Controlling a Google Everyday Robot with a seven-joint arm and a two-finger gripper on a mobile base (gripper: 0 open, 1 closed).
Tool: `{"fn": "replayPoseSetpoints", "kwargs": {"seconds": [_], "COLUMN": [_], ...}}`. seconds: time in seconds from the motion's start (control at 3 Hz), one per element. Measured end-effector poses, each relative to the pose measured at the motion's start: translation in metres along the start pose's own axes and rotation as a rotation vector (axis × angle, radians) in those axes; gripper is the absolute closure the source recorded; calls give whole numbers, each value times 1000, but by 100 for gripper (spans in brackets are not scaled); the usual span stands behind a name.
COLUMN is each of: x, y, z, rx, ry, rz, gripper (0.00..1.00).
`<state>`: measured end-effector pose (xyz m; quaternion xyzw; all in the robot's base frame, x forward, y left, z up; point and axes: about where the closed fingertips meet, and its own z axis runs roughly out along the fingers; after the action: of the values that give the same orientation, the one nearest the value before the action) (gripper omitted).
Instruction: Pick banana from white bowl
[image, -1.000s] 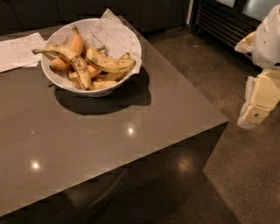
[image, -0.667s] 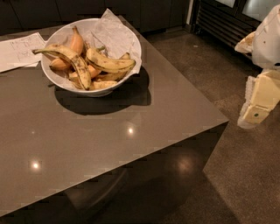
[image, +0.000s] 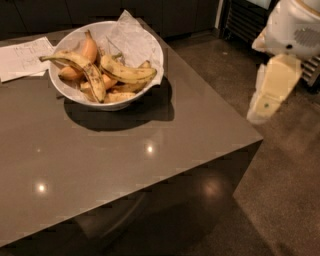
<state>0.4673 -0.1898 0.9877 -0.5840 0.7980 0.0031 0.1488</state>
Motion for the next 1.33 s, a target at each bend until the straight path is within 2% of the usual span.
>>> {"fn": "replayPoseSetpoints", "kwargs": {"seconds": [0.33,0.67,1.0,1.33], "x": [-30,-41,-53,-109], "y": [-25,-32,-35,-49], "z": [0,-4,-5,-1], "rx": [-15,13,15,-3], "ry": [-3,-31,-81,-83], "rz": [62,60,91,136], "gripper": [0,0,0,0]}}
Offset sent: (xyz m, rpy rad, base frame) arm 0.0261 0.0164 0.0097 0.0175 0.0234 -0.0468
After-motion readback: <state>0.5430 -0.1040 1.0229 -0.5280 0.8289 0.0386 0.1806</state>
